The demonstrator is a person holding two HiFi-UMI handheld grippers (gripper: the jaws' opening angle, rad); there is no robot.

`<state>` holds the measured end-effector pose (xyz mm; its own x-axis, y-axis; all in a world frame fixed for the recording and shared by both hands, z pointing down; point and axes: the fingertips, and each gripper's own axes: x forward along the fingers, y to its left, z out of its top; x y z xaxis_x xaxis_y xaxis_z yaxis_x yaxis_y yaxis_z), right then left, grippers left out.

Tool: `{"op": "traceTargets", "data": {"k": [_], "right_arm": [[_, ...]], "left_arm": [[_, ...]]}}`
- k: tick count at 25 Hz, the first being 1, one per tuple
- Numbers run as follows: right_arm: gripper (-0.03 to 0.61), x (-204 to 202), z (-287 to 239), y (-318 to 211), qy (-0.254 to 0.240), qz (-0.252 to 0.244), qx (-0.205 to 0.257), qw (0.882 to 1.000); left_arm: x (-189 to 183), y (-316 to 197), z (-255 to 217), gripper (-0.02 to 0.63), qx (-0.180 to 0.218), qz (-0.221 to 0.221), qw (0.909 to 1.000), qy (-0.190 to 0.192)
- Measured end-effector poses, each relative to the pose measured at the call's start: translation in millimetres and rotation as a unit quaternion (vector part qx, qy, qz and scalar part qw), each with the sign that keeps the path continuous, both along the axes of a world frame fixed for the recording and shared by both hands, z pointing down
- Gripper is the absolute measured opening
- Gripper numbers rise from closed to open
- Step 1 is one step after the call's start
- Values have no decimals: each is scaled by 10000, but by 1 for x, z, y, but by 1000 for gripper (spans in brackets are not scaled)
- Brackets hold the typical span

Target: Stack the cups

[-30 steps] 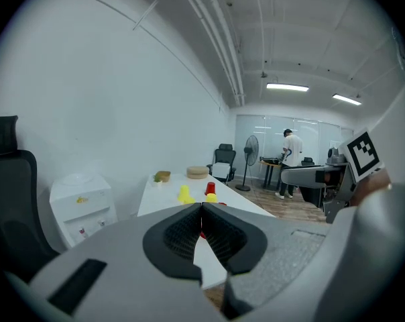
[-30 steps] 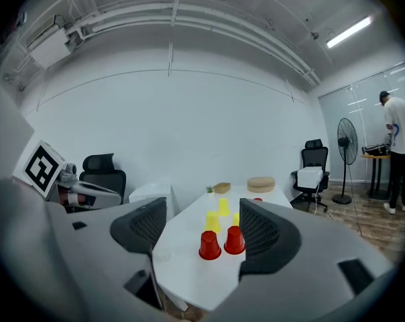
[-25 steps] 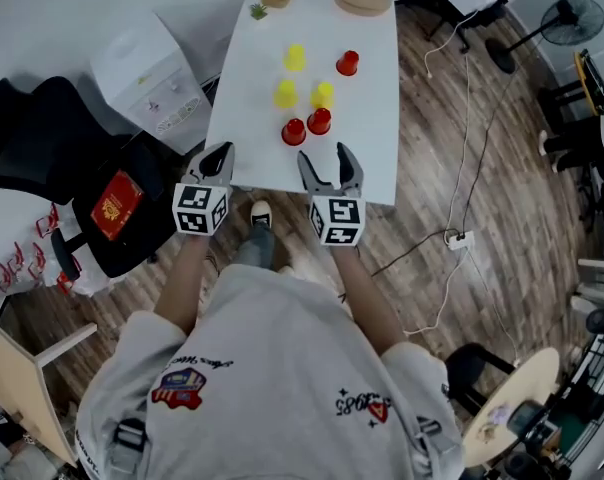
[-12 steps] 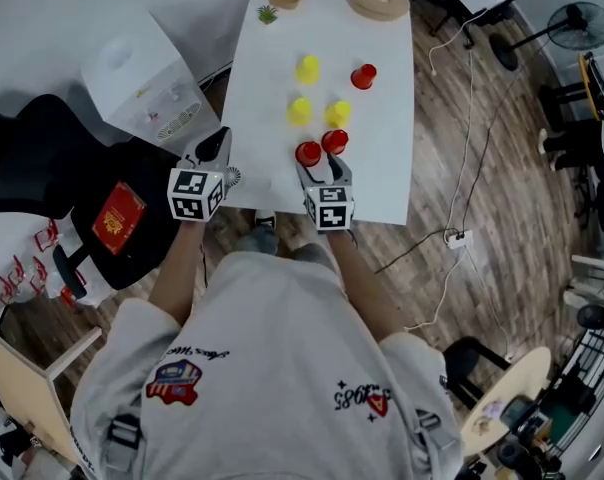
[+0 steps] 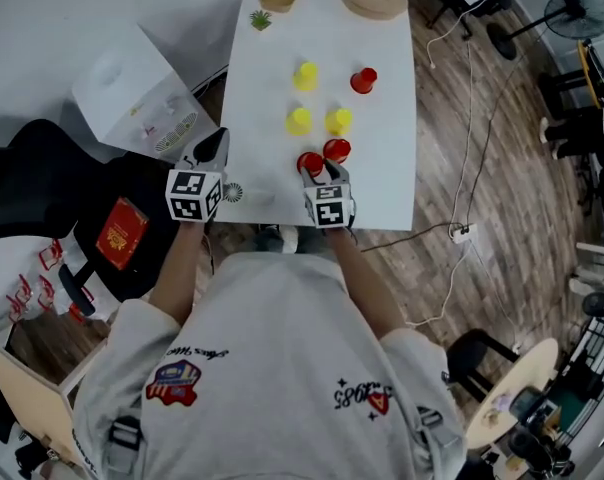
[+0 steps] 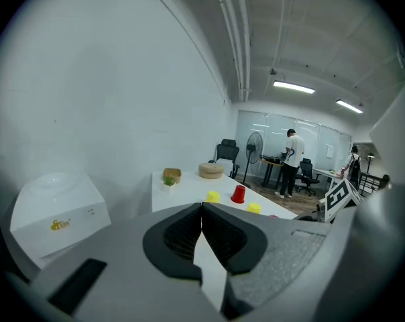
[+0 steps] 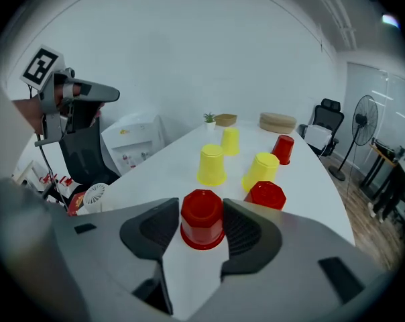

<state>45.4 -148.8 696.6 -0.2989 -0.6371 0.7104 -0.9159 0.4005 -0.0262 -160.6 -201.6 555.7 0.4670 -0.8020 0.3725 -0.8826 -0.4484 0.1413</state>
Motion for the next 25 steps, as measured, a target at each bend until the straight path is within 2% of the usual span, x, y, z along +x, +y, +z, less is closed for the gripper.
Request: {"op": "traceTargets", "data": {"k": [1, 8, 17, 25], "right_arm": [[199, -1, 0, -2, 6, -21, 12, 10000], [196, -2, -9, -26, -13, 3, 281, 9996], [198, 3, -1, -47, 94, 124, 132, 9998], [205, 9, 1, -52, 20, 276, -5, 9996]], "left_arm": [[1, -3, 1, 6, -3, -3, 10000, 3], [6, -22, -1, 6, 20, -26, 10000, -27], [-6, -34, 0, 6, 6, -293, 9996, -48], [8, -43, 8, 6, -70, -241, 9997, -54]]}}
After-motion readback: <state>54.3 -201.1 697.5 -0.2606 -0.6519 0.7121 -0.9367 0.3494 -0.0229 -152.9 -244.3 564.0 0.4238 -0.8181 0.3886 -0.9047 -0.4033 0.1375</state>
